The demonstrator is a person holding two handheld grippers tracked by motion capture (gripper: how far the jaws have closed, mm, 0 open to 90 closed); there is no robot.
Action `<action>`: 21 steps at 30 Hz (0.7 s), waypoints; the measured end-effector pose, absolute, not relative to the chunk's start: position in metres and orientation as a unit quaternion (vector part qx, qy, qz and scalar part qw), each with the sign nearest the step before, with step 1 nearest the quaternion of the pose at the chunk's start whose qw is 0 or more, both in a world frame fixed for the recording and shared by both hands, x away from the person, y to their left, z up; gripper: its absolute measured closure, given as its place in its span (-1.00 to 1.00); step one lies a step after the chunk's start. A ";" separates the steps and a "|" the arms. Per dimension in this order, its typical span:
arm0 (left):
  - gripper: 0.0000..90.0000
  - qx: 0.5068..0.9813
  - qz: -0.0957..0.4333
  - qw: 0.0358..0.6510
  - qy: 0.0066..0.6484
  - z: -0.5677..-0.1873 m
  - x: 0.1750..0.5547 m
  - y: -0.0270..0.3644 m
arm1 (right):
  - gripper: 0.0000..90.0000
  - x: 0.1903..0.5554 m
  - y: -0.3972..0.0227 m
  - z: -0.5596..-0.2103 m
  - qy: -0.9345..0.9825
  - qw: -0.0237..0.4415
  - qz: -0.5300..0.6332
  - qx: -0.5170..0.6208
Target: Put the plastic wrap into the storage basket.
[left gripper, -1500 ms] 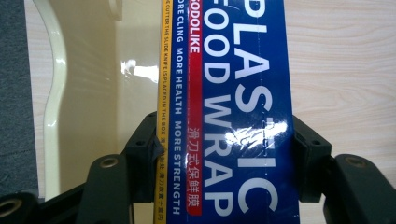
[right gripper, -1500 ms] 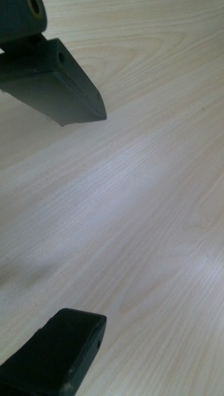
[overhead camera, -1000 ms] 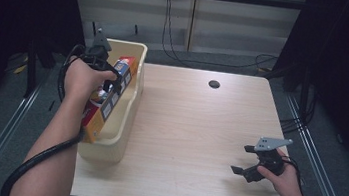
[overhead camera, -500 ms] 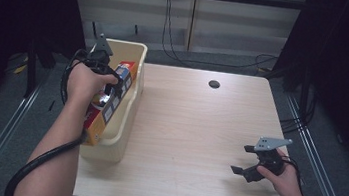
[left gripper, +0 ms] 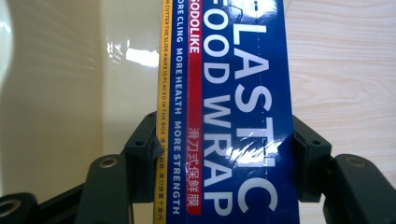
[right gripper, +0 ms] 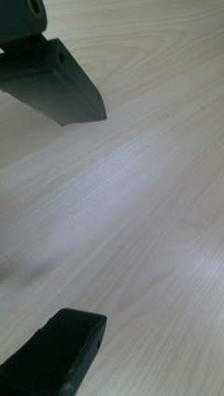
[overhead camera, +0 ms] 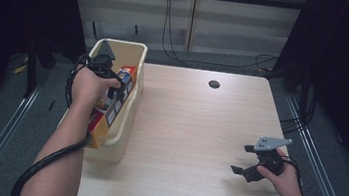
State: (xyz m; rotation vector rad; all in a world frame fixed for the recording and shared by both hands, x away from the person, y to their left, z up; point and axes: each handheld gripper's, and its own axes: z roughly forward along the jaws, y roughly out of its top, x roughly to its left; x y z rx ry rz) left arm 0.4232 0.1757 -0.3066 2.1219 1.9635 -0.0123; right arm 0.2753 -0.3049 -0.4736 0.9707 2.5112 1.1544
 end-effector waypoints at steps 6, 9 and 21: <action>-0.11 0.726 -0.004 0.125 0.676 -0.311 0.424 0.174 | -0.93 0.275 -0.305 -0.474 0.852 0.105 0.392 0.330; -0.11 0.728 -0.006 0.122 0.675 -0.312 0.424 0.173 | -0.93 0.275 -0.305 -0.474 0.853 0.106 0.391 0.330; -0.11 0.723 -0.011 0.120 0.680 -0.319 0.425 0.173 | -0.93 0.275 -0.304 -0.474 0.854 0.105 0.390 0.327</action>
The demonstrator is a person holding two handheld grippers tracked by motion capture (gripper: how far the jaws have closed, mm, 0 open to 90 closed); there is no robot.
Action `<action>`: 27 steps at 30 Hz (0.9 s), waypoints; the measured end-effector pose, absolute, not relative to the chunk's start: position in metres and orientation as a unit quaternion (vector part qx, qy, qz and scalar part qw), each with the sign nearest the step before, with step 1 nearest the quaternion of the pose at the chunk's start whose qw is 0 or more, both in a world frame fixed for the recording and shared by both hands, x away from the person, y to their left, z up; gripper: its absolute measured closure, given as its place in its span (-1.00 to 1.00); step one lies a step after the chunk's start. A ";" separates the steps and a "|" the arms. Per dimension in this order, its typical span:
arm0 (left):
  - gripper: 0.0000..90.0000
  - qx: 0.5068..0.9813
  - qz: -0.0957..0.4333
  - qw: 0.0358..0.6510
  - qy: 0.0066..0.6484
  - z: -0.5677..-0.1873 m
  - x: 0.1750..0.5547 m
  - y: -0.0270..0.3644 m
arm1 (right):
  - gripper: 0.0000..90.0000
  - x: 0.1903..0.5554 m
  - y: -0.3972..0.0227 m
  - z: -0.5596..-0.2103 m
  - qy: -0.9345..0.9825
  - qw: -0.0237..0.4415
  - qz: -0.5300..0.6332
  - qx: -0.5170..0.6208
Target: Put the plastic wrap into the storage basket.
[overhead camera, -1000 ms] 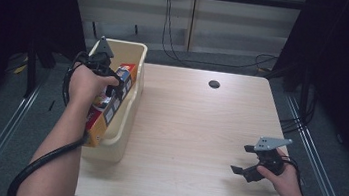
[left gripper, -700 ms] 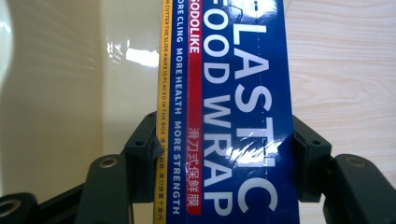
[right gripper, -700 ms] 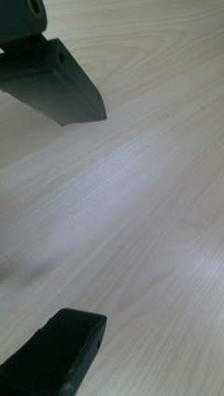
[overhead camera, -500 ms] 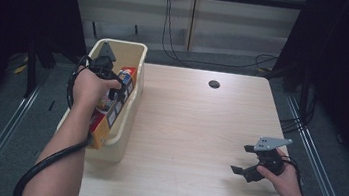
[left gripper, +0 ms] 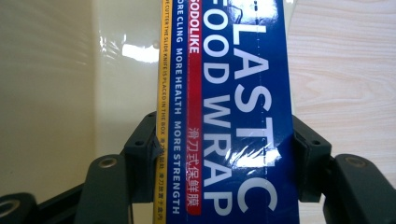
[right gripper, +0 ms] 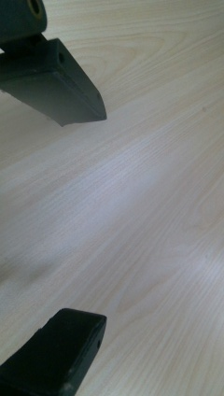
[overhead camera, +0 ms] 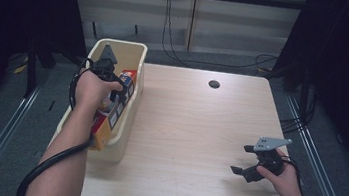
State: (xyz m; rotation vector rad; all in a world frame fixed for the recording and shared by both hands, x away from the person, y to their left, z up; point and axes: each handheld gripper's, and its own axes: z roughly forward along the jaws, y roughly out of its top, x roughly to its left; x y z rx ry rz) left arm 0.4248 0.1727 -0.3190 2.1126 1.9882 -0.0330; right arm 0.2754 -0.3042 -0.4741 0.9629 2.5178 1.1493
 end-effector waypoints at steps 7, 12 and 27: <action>-0.11 0.721 -0.016 0.120 0.682 -0.321 0.425 0.173 | -0.93 0.275 -0.304 -0.474 0.854 0.105 0.390 0.327; -0.11 0.721 -0.019 0.117 0.683 -0.324 0.425 0.175 | -0.93 0.275 -0.303 -0.474 0.854 0.105 0.390 0.329; -0.11 0.721 -0.028 0.111 0.683 -0.333 0.424 0.177 | -0.92 0.275 -0.303 -0.474 0.854 0.106 0.391 0.327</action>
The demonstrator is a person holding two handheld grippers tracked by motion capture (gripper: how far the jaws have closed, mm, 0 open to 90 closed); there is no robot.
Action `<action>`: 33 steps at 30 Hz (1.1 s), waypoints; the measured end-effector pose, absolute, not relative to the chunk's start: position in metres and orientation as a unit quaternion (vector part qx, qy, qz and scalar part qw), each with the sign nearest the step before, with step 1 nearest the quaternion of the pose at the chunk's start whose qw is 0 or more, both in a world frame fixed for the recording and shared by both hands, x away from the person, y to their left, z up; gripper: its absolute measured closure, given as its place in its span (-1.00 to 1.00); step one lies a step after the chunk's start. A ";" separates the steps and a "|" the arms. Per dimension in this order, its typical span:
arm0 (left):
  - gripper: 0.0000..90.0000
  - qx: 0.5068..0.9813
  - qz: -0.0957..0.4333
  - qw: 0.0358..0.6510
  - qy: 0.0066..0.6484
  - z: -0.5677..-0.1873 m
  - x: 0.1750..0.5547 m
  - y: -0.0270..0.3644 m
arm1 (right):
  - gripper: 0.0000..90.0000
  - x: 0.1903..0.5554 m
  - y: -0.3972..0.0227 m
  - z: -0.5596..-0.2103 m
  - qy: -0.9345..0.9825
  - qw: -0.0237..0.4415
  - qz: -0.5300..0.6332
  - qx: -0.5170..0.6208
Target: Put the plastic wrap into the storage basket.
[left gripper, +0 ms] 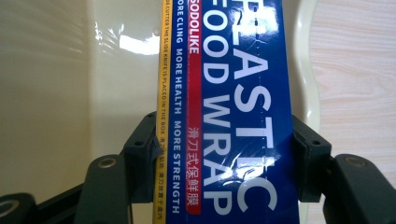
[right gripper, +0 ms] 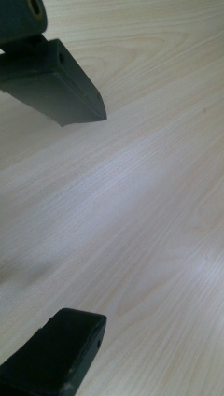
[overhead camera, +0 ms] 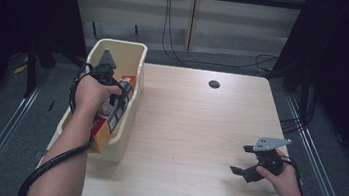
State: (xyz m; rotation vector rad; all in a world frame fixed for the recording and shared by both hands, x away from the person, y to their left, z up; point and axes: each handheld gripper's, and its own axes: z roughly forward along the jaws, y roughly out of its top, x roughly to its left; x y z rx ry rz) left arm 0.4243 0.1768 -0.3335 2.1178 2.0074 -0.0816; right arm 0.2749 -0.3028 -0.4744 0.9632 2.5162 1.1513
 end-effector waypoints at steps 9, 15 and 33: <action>-0.11 0.721 -0.035 0.107 0.684 -0.337 0.425 0.177 | -0.93 0.275 -0.303 -0.474 0.854 0.107 0.391 0.326; -0.12 0.722 -0.039 0.104 0.683 -0.339 0.425 0.178 | -0.93 0.275 -0.303 -0.475 0.854 0.105 0.390 0.328; -0.12 0.713 -0.049 0.102 0.692 -0.345 0.426 0.180 | -0.93 0.274 -0.304 -0.475 0.853 0.103 0.392 0.328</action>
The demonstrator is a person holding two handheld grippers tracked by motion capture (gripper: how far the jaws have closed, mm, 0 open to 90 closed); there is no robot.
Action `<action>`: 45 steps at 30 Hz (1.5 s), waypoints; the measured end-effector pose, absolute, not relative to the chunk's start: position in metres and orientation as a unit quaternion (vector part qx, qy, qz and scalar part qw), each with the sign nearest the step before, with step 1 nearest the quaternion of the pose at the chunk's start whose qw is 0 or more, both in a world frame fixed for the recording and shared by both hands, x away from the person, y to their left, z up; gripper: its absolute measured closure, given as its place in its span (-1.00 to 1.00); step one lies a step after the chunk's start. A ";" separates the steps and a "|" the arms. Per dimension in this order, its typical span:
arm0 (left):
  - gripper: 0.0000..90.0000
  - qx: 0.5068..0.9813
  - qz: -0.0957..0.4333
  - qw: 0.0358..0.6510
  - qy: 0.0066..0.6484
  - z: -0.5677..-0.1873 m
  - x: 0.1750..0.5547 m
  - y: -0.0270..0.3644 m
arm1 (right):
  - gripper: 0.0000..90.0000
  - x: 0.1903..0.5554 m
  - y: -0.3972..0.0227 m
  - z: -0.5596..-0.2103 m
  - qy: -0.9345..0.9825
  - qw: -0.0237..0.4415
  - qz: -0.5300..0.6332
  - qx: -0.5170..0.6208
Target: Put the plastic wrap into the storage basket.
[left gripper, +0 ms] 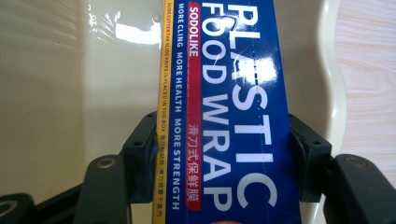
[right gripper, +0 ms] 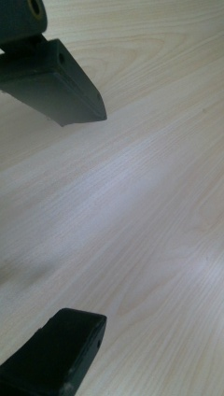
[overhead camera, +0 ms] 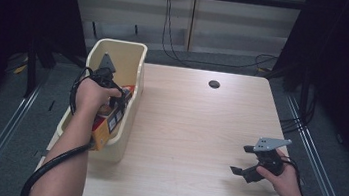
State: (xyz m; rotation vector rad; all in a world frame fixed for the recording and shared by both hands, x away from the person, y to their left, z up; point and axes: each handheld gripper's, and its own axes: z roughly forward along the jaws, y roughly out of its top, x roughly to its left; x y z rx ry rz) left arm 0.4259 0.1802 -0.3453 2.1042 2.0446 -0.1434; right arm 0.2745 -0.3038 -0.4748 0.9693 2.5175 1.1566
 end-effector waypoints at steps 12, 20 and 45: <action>-0.13 0.713 -0.051 0.095 0.693 -0.346 0.426 0.180 | -0.92 0.274 -0.304 -0.475 0.853 0.105 0.393 0.328; -0.16 0.706 -0.052 0.094 0.700 -0.349 0.428 0.180 | -0.93 0.274 -0.304 -0.474 0.852 0.105 0.392 0.330; -0.48 0.721 -0.032 0.205 0.661 -0.297 0.420 0.163 | -0.93 0.274 -0.305 -0.472 0.850 0.106 0.398 0.329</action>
